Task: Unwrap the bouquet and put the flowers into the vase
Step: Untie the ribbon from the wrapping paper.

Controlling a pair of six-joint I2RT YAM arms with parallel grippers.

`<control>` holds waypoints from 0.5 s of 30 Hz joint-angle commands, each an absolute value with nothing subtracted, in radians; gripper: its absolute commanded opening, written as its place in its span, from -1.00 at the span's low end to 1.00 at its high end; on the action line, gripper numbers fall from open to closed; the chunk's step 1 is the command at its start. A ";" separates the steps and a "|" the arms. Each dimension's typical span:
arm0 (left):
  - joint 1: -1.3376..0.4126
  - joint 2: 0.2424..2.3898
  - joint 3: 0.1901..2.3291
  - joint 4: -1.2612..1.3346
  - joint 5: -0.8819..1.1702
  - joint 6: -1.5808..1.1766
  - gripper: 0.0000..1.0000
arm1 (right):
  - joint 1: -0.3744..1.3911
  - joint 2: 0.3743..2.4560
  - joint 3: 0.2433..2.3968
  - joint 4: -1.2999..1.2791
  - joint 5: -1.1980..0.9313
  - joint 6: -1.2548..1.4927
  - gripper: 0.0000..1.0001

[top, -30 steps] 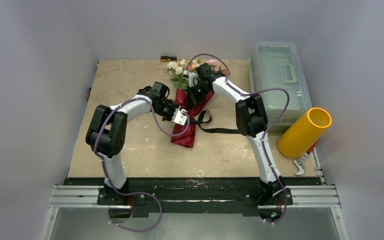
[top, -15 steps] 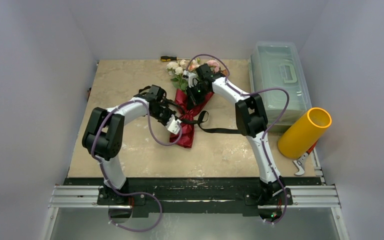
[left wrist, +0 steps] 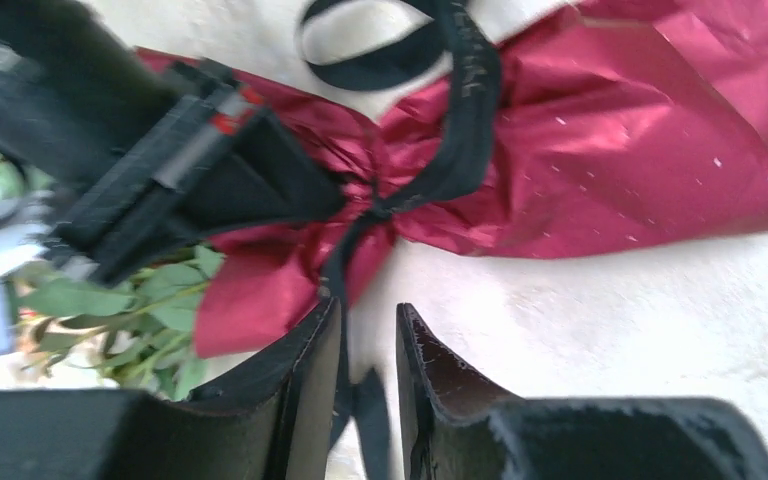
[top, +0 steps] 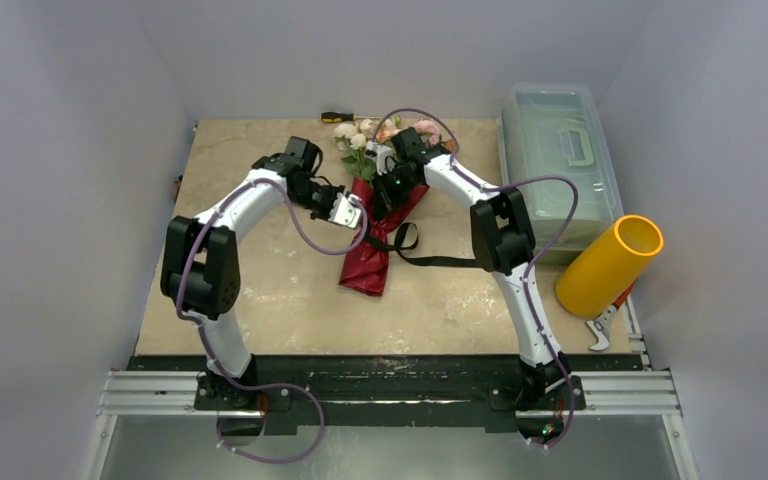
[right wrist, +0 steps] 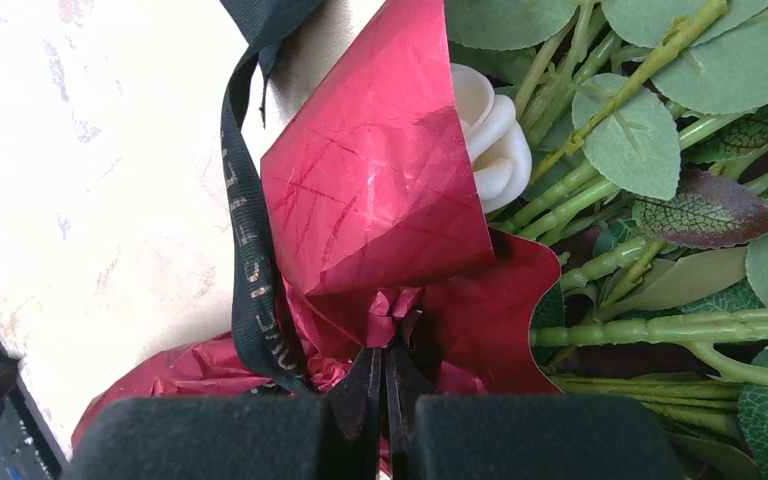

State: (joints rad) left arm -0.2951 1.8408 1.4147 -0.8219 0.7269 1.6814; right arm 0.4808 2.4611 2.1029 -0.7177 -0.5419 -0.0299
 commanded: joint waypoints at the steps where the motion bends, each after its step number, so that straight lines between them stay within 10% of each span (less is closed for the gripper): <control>1: -0.300 1.814 1.437 -0.713 0.881 1.466 -0.51 | 0.461 2.507 2.059 -0.749 -0.361 -0.061 -1.00; 6: -0.351 1.871 1.446 -0.598 0.845 1.384 -0.61 | 0.462 2.495 2.043 -0.742 -0.366 -0.054 -1.00; 15: -0.484 1.962 1.561 -0.678 0.867 1.319 -0.09 | 0.462 2.499 2.044 -0.737 -0.394 -0.046 -1.00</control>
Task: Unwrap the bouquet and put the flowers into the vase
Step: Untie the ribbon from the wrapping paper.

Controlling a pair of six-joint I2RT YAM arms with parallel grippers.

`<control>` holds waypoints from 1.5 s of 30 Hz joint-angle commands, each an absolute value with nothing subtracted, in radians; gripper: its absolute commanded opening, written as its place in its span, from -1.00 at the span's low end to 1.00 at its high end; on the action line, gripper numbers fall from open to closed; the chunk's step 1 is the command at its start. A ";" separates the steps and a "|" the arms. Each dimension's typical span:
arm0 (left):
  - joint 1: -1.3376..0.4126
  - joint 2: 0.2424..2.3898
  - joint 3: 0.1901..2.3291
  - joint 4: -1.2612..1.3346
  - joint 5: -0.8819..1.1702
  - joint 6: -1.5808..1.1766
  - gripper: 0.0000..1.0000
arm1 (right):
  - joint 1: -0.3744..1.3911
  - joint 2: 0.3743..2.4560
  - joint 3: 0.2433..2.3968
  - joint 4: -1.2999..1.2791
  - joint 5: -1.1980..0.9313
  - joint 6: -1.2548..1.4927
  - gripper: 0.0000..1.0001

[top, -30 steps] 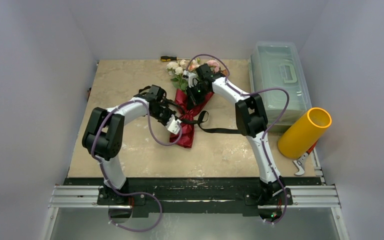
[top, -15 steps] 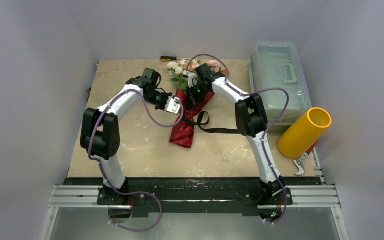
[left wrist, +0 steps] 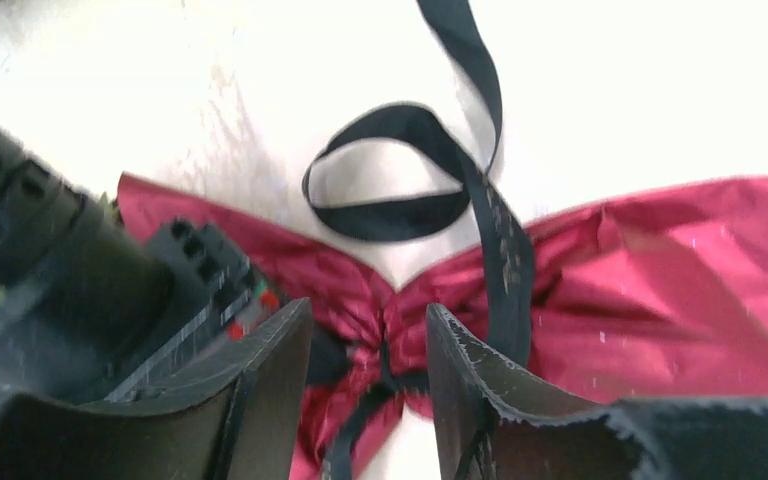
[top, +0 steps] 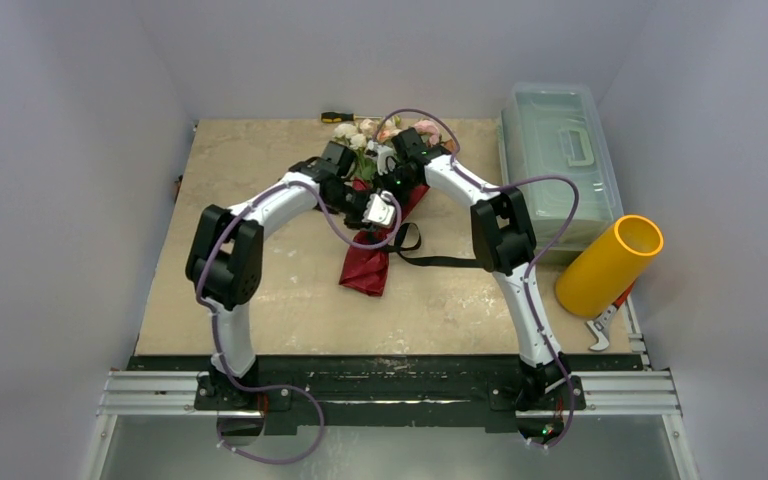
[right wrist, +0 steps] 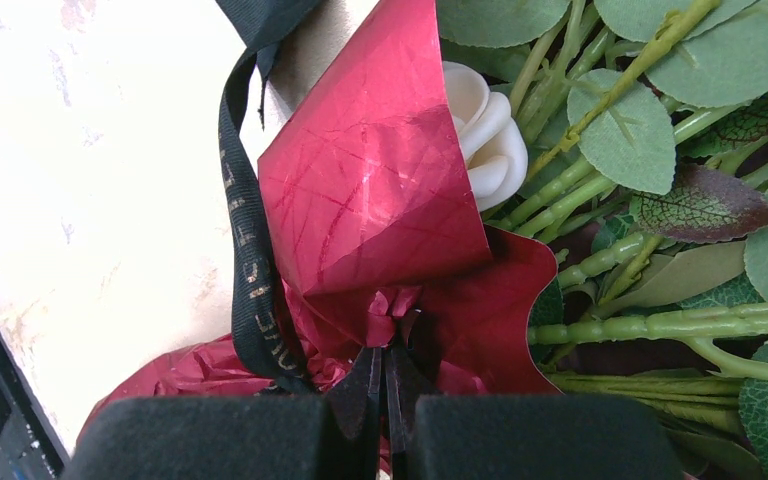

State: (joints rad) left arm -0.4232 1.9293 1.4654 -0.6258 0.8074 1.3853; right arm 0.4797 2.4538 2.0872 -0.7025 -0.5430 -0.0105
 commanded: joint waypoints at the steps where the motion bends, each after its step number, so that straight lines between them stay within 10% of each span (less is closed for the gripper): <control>1: -0.503 1.966 1.560 -0.658 0.857 1.268 -0.07 | 0.462 2.500 2.046 -0.735 -0.400 -0.046 -1.00; 9: -0.650 1.972 1.466 -0.429 0.675 1.041 0.51 | 0.462 2.500 2.043 -0.736 -0.420 -0.056 -1.00; 21: -0.700 2.092 1.483 -0.408 0.491 1.072 0.71 | 0.459 2.498 2.036 -0.738 -0.422 -0.072 -1.00; 25: -0.702 2.119 1.488 -0.482 0.459 1.119 0.26 | 0.458 2.502 2.034 -0.736 -0.412 -0.080 -1.00; 28: -0.701 2.059 1.494 -0.520 0.524 1.143 -0.95 | 0.458 2.503 2.027 -0.733 -0.399 -0.092 -1.00; 45: -0.071 1.567 1.294 -0.469 0.622 0.749 -1.00 | 0.457 2.530 2.004 -0.726 -0.313 -0.152 -1.00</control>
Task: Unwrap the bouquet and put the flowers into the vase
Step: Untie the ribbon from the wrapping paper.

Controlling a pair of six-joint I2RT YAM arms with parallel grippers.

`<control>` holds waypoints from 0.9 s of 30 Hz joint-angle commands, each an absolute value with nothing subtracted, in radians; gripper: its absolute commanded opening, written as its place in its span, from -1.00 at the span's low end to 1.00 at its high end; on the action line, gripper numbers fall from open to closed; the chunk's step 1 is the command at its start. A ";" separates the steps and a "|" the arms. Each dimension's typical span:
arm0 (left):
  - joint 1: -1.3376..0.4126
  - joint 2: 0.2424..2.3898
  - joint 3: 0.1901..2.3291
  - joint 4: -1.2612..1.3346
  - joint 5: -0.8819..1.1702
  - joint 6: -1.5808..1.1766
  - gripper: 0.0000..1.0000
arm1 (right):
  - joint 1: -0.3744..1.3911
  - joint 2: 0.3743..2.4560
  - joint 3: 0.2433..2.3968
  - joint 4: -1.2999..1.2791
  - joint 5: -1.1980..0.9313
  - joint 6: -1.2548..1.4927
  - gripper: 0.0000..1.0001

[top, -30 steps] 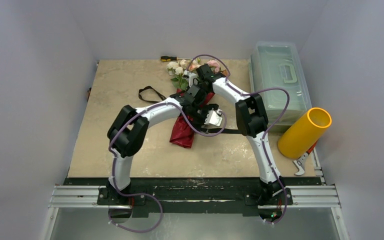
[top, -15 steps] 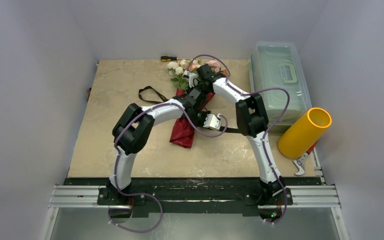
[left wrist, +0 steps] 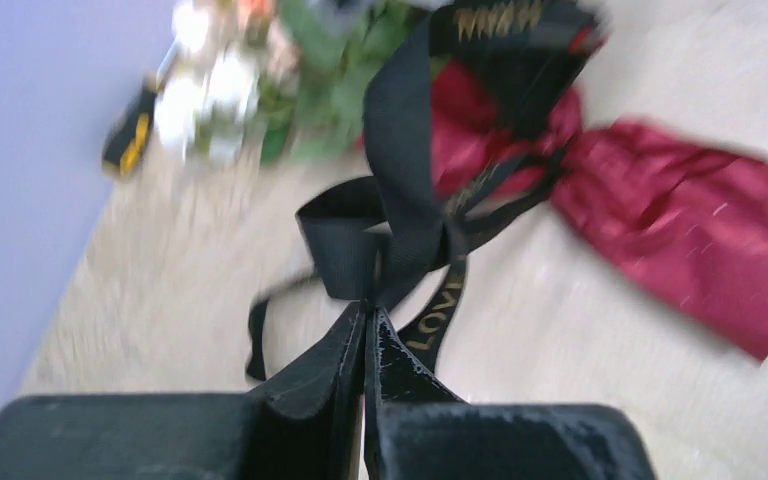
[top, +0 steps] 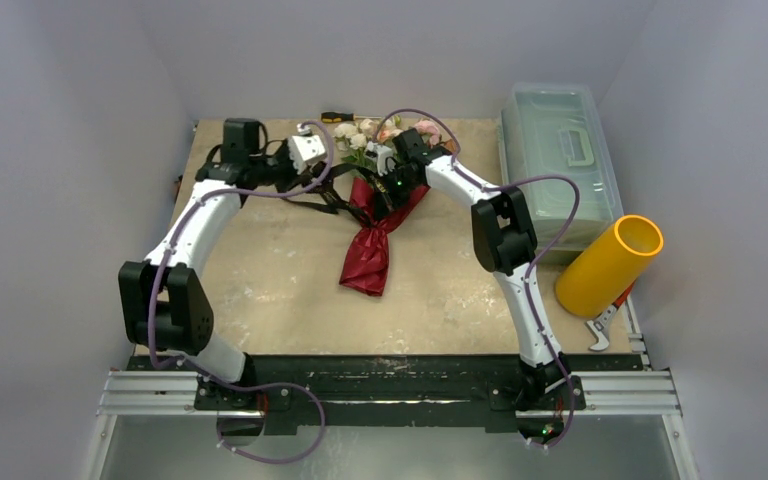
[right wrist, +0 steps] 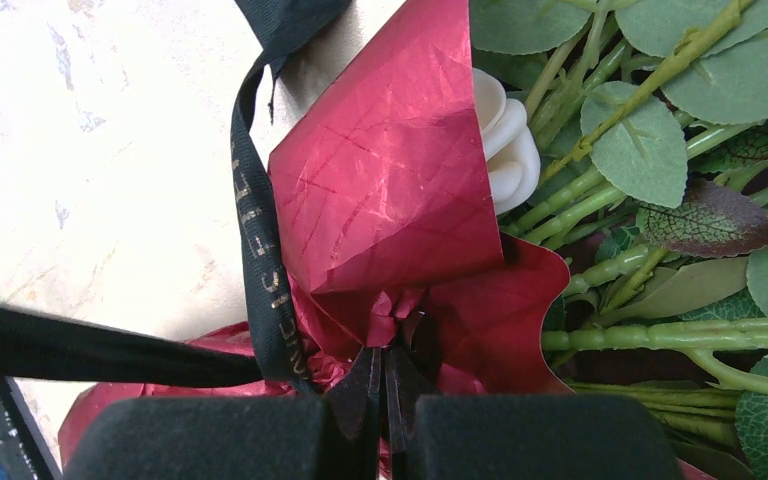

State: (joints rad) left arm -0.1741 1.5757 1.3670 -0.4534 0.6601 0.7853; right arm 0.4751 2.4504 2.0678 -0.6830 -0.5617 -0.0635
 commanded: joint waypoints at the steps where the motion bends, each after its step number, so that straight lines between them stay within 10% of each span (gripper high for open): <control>1: -0.045 1.566 1.278 -0.474 0.602 0.767 -1.00 | 0.456 2.529 2.003 -0.726 -0.310 -0.154 -1.00; 12: 0.000 1.604 1.123 -0.526 0.501 0.961 -0.95 | 0.457 2.537 2.041 -0.756 -0.355 -0.140 -1.00; 14: 0.000 1.596 1.172 -0.552 0.597 0.969 -0.11 | 0.456 2.530 2.042 -0.759 -0.363 -0.130 -1.00; 17: -0.052 1.581 1.226 -0.552 0.661 1.015 0.20 | 0.456 2.529 2.045 -0.759 -0.387 -0.123 -1.00; 27: -0.398 1.715 1.367 -0.501 0.712 1.110 -0.59 | 0.457 2.527 2.053 -0.764 -0.439 -0.105 -1.00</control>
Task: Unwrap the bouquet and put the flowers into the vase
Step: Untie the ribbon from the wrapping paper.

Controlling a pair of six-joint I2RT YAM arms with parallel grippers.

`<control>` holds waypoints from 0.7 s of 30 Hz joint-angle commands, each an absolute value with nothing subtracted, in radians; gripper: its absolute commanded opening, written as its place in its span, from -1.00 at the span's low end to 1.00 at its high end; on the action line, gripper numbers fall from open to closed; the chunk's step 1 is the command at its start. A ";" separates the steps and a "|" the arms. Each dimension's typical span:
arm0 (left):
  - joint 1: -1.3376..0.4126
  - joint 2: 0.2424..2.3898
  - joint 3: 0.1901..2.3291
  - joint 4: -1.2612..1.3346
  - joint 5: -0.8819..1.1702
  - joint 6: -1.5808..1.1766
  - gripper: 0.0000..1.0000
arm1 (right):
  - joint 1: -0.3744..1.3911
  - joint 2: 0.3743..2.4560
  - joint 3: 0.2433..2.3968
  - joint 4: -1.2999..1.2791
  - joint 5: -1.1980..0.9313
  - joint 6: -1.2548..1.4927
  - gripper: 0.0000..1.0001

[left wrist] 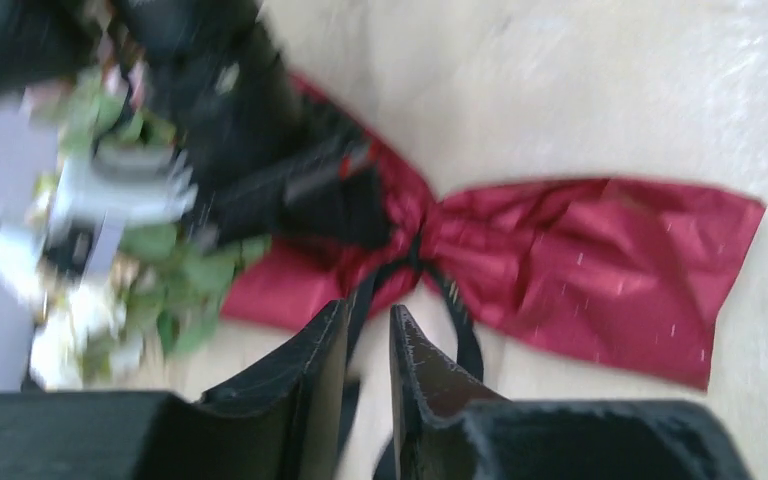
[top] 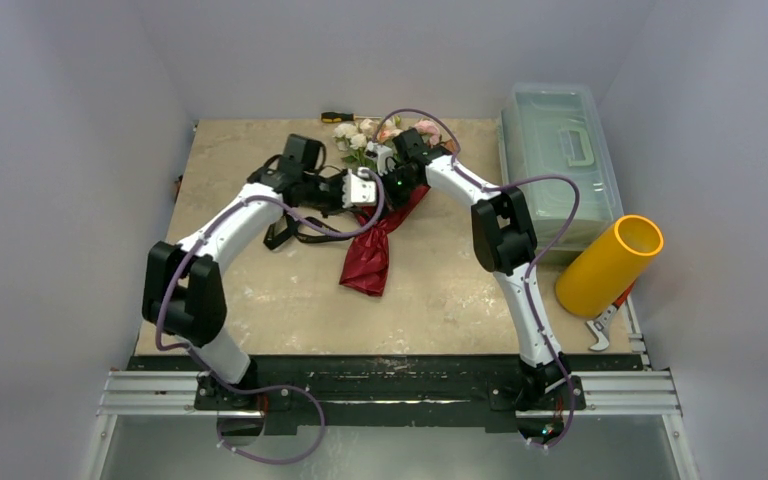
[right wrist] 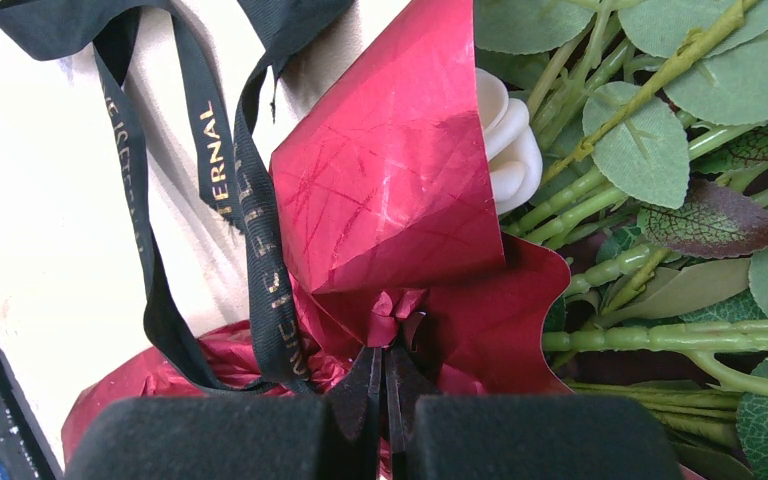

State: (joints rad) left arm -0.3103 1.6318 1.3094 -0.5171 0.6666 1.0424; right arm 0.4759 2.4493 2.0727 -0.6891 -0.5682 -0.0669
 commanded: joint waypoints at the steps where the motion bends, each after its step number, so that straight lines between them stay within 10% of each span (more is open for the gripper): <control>1: -0.414 1.745 1.380 -0.492 0.698 1.111 -0.65 | 0.457 2.529 2.060 -0.770 -0.443 -0.104 -1.00; 21: -0.443 2.006 1.495 -0.528 0.590 1.296 -0.68 | 0.456 2.522 2.062 -0.773 -0.457 -0.103 -1.00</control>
State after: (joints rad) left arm -0.4435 1.9823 1.4662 -0.5220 0.5888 1.2465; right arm 0.4744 2.4607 2.0960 -0.7113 -0.5747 -0.0635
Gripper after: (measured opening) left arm 0.149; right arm 0.007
